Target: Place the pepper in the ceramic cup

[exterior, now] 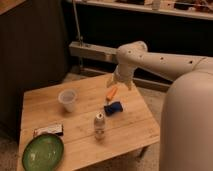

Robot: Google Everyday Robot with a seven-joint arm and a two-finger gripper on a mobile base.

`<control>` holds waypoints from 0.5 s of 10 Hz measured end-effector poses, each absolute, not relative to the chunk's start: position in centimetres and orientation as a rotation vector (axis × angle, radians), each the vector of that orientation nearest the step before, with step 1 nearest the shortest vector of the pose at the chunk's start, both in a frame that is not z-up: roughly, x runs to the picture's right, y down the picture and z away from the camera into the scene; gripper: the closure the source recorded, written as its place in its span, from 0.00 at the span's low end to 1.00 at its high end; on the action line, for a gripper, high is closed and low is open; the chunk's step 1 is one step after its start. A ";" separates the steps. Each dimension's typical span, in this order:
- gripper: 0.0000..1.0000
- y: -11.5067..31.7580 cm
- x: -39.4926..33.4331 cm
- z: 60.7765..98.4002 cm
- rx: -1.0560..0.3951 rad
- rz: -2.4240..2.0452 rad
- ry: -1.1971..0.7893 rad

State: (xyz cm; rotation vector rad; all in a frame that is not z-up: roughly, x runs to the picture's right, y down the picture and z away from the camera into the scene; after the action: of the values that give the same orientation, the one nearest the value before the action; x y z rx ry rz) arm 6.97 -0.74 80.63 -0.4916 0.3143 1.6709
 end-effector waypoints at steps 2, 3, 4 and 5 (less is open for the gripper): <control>0.28 0.7 6.1 83.3 -0.481 1.723 0.274; 0.28 0.7 5.7 84.3 -0.478 1.738 0.259; 0.28 0.0 4.5 85.5 -0.467 1.753 0.235; 0.28 -0.4 3.9 86.1 -0.459 1.759 0.228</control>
State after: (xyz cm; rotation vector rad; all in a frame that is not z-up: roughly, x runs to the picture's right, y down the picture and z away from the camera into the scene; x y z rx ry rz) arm 3.94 -0.44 86.08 -0.4594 0.2278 1.7592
